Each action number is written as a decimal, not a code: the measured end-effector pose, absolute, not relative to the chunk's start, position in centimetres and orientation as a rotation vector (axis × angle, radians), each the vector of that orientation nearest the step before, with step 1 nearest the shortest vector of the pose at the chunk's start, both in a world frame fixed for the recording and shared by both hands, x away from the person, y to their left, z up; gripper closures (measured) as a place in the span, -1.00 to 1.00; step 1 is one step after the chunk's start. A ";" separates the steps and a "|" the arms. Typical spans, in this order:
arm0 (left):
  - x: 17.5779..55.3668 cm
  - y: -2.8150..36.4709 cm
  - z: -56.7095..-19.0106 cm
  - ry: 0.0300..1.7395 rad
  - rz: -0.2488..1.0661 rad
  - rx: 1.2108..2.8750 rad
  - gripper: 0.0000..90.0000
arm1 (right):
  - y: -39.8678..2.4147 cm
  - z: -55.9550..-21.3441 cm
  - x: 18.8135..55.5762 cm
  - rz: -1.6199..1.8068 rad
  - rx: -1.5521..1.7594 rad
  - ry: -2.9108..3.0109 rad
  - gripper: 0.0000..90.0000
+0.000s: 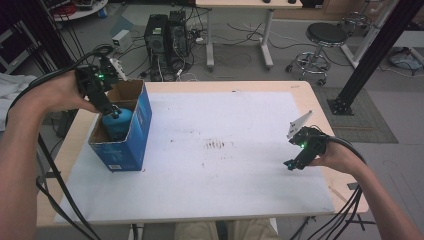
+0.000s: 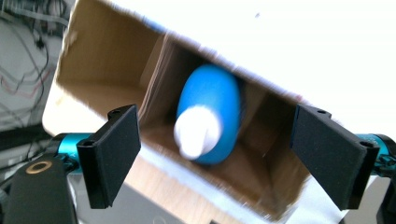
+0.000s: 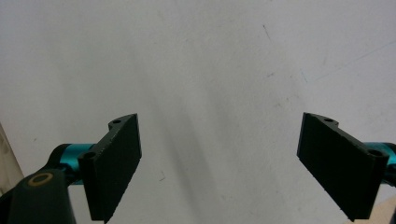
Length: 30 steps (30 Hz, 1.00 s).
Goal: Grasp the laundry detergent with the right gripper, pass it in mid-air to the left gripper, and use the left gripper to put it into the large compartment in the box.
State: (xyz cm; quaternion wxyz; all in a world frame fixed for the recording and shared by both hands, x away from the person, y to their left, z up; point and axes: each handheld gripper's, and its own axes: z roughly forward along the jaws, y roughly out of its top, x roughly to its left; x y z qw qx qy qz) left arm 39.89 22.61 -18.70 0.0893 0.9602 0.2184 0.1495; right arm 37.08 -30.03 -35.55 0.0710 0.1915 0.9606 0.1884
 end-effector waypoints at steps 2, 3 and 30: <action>39.6 21.6 -18.3 0.619 0.437 2.843 -0.64 | -30.0 -35.6 37.1 0.563 0.579 2.888 -0.71; 39.6 21.6 -18.3 0.619 0.437 2.843 -0.64 | -30.0 -35.6 37.1 0.563 0.579 2.888 -0.71; 38.2 8.5 -24.1 0.285 0.363 2.890 -0.64 | -29.0 -33.9 37.7 0.544 0.575 2.843 -0.71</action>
